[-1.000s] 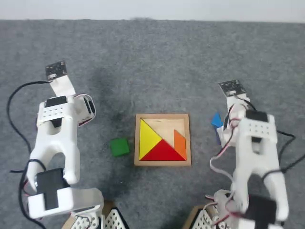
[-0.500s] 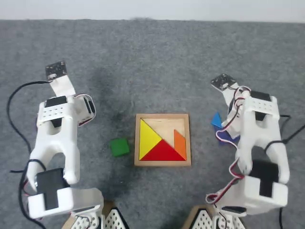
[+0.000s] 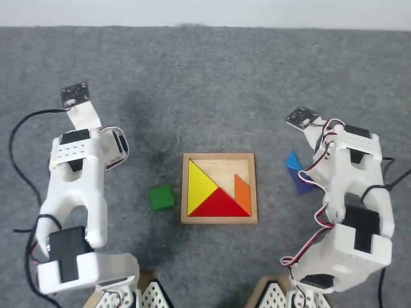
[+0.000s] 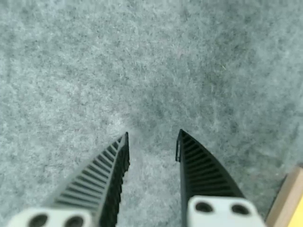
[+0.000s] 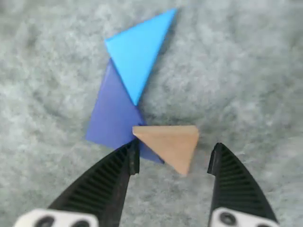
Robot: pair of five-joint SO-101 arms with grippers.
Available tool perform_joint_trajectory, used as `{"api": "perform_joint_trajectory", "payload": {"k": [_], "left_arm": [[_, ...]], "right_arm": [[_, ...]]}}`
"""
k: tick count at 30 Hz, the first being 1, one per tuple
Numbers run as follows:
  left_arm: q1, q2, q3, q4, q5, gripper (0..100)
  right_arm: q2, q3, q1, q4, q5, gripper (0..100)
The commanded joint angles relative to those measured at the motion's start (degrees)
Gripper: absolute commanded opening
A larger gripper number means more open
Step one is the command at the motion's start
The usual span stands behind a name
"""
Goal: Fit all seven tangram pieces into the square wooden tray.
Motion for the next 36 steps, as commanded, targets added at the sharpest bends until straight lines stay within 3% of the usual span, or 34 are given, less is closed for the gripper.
{"api": "perform_joint_trajectory", "payload": {"k": [1,13,19,26,30,36], "left_arm": [[0.09,-0.35,-0.40,-1.14,0.53,15],[0.18,-0.35,-0.40,-1.05,0.62,15],[0.09,-0.35,-0.40,-0.97,0.53,15],[0.09,-0.53,-0.40,-0.88,0.44,15],[0.09,-0.35,-0.40,-1.05,0.44,15],[0.26,-0.35,-0.40,-0.97,0.62,15]], "right_arm": [[1.98,-2.55,-0.66,-4.26,1.76,25.1],[4.88,-2.64,-3.74,-4.44,6.15,24.7],[4.88,-2.64,-3.65,-2.33,5.80,11.9],[4.88,-2.37,-3.21,-0.75,5.63,11.7],[4.62,-2.64,-1.80,-1.27,0.97,7.2],[1.36,-2.81,-1.80,-0.75,0.00,20.1]]}}
